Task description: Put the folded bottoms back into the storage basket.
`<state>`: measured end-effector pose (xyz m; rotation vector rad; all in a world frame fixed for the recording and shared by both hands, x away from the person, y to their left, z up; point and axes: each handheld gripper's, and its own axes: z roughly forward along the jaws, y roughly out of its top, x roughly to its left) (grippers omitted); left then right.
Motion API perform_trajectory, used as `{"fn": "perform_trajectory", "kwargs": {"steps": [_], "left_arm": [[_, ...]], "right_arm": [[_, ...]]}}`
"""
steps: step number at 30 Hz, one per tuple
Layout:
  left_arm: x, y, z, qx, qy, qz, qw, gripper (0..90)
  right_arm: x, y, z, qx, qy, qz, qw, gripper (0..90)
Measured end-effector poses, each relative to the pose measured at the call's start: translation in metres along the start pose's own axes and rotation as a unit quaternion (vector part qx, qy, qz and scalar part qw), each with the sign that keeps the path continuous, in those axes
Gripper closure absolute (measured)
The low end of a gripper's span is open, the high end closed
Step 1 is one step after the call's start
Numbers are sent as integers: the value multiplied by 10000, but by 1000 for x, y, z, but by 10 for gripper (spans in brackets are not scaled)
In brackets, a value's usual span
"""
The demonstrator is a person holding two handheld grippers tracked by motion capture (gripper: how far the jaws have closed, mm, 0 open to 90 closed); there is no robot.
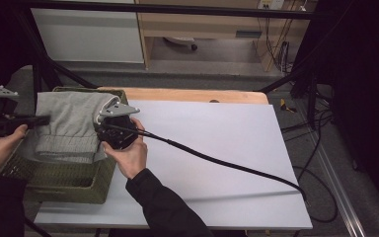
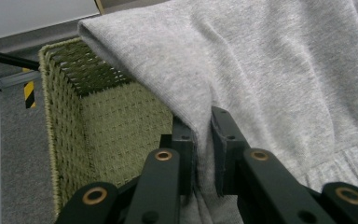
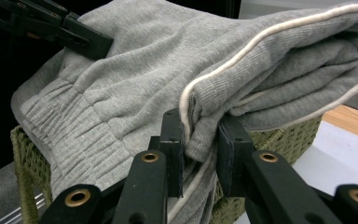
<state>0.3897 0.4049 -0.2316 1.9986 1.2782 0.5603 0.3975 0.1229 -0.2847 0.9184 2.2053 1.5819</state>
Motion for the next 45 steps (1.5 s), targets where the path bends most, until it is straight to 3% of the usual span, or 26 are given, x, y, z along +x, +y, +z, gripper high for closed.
{"fn": "perform_trajectory", "kwargs": {"steps": [23, 45], "left_arm": [[21, -11, -2, 37, 188, -163, 9997, 812], [38, -32, 6, 115, 257, -330, 9991, 812]], "right_arm": [[13, 0, 25, 105, 80, -60, 9999, 751], [20, -13, 50, 248, 211, -17, 9995, 751]]}}
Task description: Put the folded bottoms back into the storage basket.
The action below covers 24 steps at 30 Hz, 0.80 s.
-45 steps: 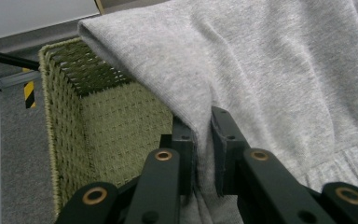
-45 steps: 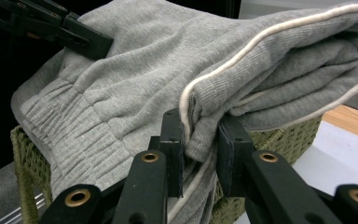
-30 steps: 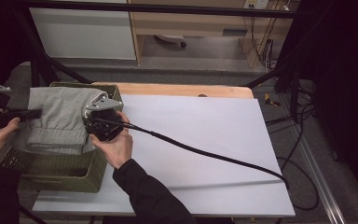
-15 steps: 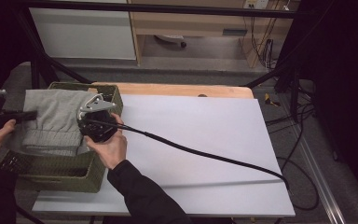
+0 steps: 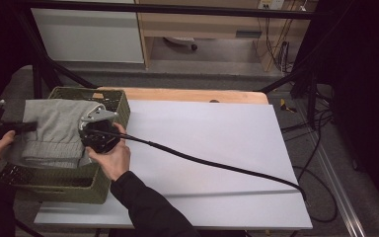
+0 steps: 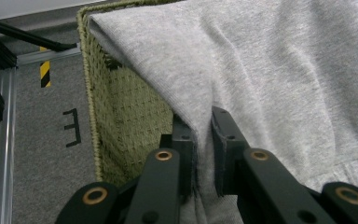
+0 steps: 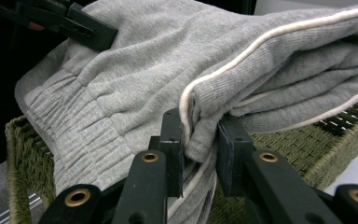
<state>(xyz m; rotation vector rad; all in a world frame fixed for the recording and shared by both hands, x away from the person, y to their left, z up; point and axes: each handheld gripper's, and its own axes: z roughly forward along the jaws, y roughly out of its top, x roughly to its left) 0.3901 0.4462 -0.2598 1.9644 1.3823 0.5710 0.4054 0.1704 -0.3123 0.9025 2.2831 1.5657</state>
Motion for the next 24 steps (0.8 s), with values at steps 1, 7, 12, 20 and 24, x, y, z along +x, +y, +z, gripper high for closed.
{"fn": "perform_trajectory", "kwargs": {"steps": [1, 7, 12, 20, 24], "left_arm": [[1, -1, 0, 13, 3, 4, 10000, 812], [3, -8, 7, 53, -10, -38, 10000, 812], [4, -15, 14, 134, 0, -46, 9999, 812], [8, -26, 26, 221, -2, -106, 9997, 812], [9, -28, 31, 258, 21, -112, 9996, 811]], "right_arm": [[0, -1, 1, 8, 4, -1, 10000, 751], [1, -7, 8, 74, 0, 4, 10000, 751], [1, -14, 13, 138, -9, -8, 9999, 751], [1, -25, 23, 262, -5, 22, 9997, 750], [1, -29, 27, 303, -15, 34, 9995, 749]]}}
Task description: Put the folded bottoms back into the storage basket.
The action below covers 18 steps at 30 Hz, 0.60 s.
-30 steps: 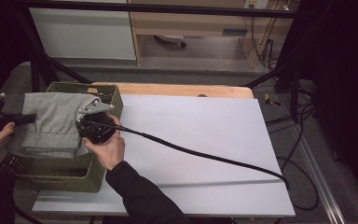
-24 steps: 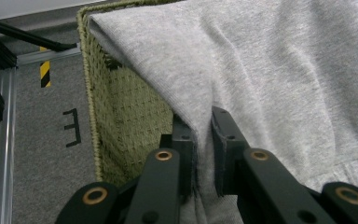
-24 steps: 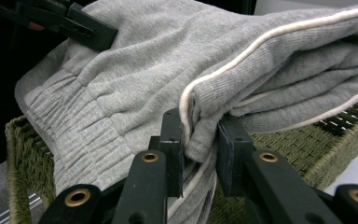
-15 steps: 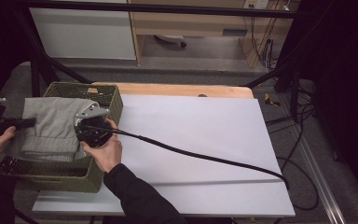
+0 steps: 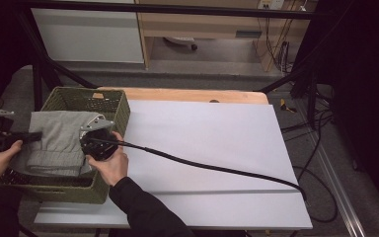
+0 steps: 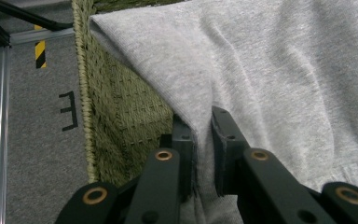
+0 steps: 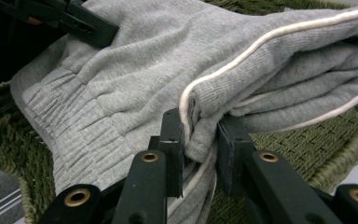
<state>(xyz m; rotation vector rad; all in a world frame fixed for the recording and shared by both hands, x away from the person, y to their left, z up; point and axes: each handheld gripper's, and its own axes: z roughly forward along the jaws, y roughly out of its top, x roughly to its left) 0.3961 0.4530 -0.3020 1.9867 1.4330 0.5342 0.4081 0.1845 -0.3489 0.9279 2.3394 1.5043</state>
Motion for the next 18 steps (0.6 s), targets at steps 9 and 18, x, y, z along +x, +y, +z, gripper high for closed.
{"fn": "perform_trajectory", "kwargs": {"steps": [9, 18], "left_arm": [[2, 1, 13, 101, 122, -30, 9999, 798], [-3, -2, 22, -53, 255, -68, 9996, 405]], "right_arm": [[-5, -3, 8, 118, -44, -28, 9999, 714], [-9, -5, 1, -29, -436, -372, 9984, 231]]}}
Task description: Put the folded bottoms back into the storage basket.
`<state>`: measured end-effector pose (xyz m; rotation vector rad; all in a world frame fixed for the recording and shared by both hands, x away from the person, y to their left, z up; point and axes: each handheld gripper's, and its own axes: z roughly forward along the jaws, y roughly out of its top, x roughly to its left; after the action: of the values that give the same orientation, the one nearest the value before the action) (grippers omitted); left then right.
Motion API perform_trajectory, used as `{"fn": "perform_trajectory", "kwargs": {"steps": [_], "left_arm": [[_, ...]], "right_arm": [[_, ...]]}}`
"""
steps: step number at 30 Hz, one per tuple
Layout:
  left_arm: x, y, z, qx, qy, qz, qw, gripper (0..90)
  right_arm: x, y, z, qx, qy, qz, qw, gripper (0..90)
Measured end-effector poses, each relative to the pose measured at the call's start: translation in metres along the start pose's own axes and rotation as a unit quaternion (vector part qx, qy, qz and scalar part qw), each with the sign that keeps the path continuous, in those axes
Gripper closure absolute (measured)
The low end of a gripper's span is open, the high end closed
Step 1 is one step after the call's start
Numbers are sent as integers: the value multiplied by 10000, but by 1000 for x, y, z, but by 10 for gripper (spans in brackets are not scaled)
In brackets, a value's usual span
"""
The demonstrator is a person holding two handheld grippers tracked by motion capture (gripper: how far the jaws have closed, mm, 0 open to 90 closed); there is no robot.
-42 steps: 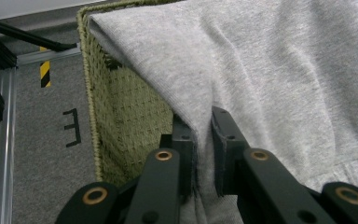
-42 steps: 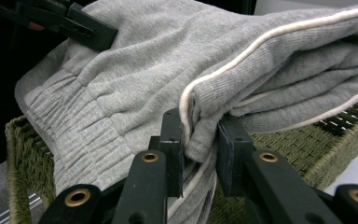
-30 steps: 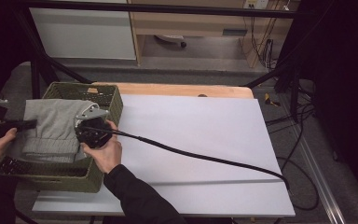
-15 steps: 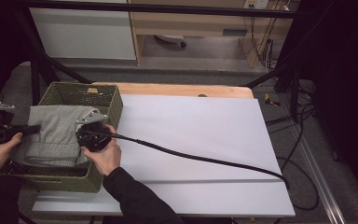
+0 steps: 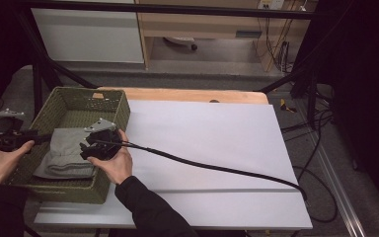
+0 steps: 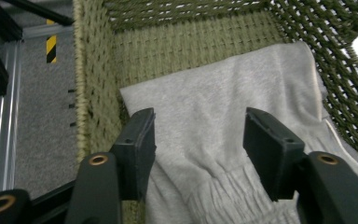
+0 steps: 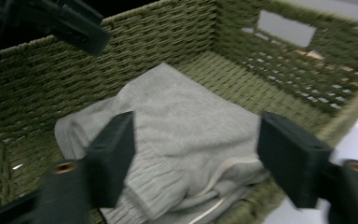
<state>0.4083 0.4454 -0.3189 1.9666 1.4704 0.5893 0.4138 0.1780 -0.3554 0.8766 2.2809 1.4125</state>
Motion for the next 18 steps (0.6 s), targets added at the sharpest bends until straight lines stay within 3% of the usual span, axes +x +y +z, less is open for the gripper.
{"fn": "perform_trajectory", "kwargs": {"steps": [5, 18], "left_arm": [[-7, 0, -1, -78, -60, 67, 9999, 261], [-24, -2, 2, -71, -187, 63, 9998, 44]], "right_arm": [[-7, 4, -13, -27, 14, 33, 10000, 144], [-33, -3, -46, 105, 165, 83, 9998, 48]]}}
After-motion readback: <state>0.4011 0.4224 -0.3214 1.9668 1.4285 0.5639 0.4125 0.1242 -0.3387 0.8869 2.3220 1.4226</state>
